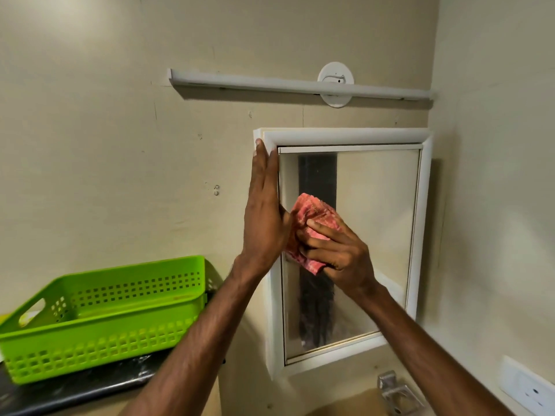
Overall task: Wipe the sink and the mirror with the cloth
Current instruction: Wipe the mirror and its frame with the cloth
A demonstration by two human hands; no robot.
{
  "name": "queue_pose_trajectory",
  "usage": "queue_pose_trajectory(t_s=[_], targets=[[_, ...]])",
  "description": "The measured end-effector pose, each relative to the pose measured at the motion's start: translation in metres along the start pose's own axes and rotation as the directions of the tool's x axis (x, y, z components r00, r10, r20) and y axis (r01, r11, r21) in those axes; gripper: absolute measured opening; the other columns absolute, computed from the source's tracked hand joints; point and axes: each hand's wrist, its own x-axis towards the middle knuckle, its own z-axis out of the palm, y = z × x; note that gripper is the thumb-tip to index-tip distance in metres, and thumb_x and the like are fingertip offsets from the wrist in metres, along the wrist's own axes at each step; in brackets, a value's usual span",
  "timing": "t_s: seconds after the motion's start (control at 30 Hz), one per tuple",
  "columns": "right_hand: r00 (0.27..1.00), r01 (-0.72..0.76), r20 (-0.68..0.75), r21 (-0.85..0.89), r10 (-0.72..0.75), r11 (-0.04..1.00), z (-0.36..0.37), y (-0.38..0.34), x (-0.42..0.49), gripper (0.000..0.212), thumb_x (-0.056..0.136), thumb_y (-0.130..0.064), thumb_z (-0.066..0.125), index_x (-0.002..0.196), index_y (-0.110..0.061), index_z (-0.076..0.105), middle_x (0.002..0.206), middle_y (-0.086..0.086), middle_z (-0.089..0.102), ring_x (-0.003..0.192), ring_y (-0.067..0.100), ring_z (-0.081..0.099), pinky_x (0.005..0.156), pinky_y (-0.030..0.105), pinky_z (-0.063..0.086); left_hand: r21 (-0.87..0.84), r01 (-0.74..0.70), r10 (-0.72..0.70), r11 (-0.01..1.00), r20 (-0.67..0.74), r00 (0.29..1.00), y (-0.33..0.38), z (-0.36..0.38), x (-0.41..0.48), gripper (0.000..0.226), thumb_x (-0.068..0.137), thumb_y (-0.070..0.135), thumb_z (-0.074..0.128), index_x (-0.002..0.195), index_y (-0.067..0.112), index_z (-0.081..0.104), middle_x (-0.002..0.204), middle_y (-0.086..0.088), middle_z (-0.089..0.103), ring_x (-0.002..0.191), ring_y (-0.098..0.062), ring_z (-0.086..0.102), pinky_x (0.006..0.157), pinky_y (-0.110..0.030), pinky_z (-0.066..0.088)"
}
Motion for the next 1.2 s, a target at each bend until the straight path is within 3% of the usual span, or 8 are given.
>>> queue_pose_trajectory(t_s=[0.1, 0.27, 0.4, 0.6, 0.73, 0.83, 1.03, 1.2], targets=[[0.997, 0.063, 0.041, -0.032, -0.061, 0.998, -0.011, 0.016, -0.007, 0.012, 0.091, -0.02, 0.078, 0.102, -0.016, 0.083, 0.131, 0.0, 0.07, 0.133, 0.023, 0.06, 0.104, 0.058, 0.049, 0.139, 0.036, -0.035, 0.99, -0.005, 0.999, 0.006, 0.007, -0.011, 0.082, 0.08, -0.001, 0.044, 0.158, 0.002, 0.019, 0.167, -0.016, 0.004, 0.156, -0.027, 0.002, 0.125, -0.041, 0.019], [0.999, 0.013, 0.054, -0.056, -0.01, 0.998, -0.034, 0.046, -0.026, 0.02, 0.095, -0.023, 0.07, 0.11, -0.013, 0.081, 0.13, 0.003, 0.07, 0.131, 0.027, 0.061, 0.102, 0.058, 0.051, 0.366, -0.078, 0.045, 0.927, 0.098, 0.994, 0.021, 0.015, -0.014, 0.085, 0.073, 0.013, 0.009, 0.155, 0.0, 0.028, 0.165, -0.019, 0.013, 0.155, -0.032, 0.009, 0.126, -0.047, 0.018], [0.994, -0.105, 0.029, -0.094, 0.108, 0.99, -0.056, 0.072, -0.044, 0.021, 0.09, -0.014, 0.073, 0.11, -0.013, 0.08, 0.129, 0.002, 0.07, 0.13, 0.026, 0.062, 0.104, 0.056, 0.051, 0.47, -0.116, 0.033, 0.875, 0.18, 0.983, 0.015, 0.028, -0.013, 0.082, 0.078, -0.006, 0.048, 0.156, 0.003, 0.026, 0.166, -0.016, 0.014, 0.155, -0.027, 0.009, 0.124, -0.042, 0.026], [0.949, -0.313, -0.072, -0.092, 0.308, 0.945, -0.075, 0.101, -0.063, 0.036, 0.075, 0.006, 0.086, 0.108, -0.007, 0.08, 0.125, 0.01, 0.072, 0.126, 0.028, 0.064, 0.105, 0.054, 0.052, 0.435, -0.1, -0.039, 0.895, 0.301, 0.953, 0.029, 0.02, -0.012, 0.082, 0.079, 0.022, 0.027, 0.159, 0.006, 0.015, 0.167, -0.01, 0.0, 0.154, -0.021, -0.007, 0.124, -0.037, 0.025], [0.865, -0.469, -0.227, -0.043, 0.448, 0.882, -0.079, 0.112, -0.072, 0.037, 0.074, 0.017, 0.078, 0.106, -0.003, 0.079, 0.124, 0.013, 0.071, 0.123, 0.027, 0.066, 0.11, 0.039, 0.051, 0.443, -0.087, -0.015, 0.892, 0.222, 0.975, 0.022, 0.027, -0.012, 0.085, 0.077, -0.005, 0.062, 0.155, 0.005, 0.031, 0.166, -0.01, 0.017, 0.154, -0.023, 0.011, 0.115, -0.035, 0.038], [0.784, -0.581, -0.291, -0.034, 0.548, 0.814, -0.081, 0.122, -0.081, 0.043, 0.073, 0.02, 0.075, 0.108, -0.005, 0.079, 0.123, 0.012, 0.072, 0.123, 0.026, 0.066, 0.11, 0.034, 0.05, 0.432, -0.088, -0.013, 0.898, 0.226, 0.974, 0.02, 0.028, -0.011, 0.087, 0.075, -0.011, 0.065, 0.154, 0.007, 0.034, 0.165, -0.007, 0.021, 0.154, -0.023, 0.017, 0.11, -0.031, 0.039], [0.603, -0.789, -0.337, -0.115, 0.724, 0.604, -0.062, 0.094, -0.088, 0.049, 0.075, 0.006, 0.078, 0.119, -0.015, 0.076, 0.114, 0.021, 0.074, 0.101, 0.045, 0.068, 0.086, 0.038, 0.056, 0.43, -0.071, -0.054, 0.9, 0.272, 0.961, 0.011, 0.027, -0.003, 0.087, 0.079, -0.002, 0.075, 0.155, 0.013, 0.035, 0.166, -0.001, 0.02, 0.154, -0.02, 0.018, 0.107, -0.037, 0.047], [0.595, -0.802, -0.277, -0.148, 0.755, 0.578, -0.049, 0.065, -0.078, 0.054, 0.077, -0.023, 0.088, 0.127, -0.009, 0.071, 0.123, 0.018, 0.072, 0.108, 0.039, 0.069, 0.095, 0.049, 0.059, 0.445, -0.096, -0.041, 0.89, 0.29, 0.956, 0.013, 0.022, -0.002, 0.086, 0.081, -0.005, 0.067, 0.157, 0.016, 0.03, 0.167, 0.002, 0.014, 0.155, -0.017, 0.012, 0.105, -0.034, 0.049]])
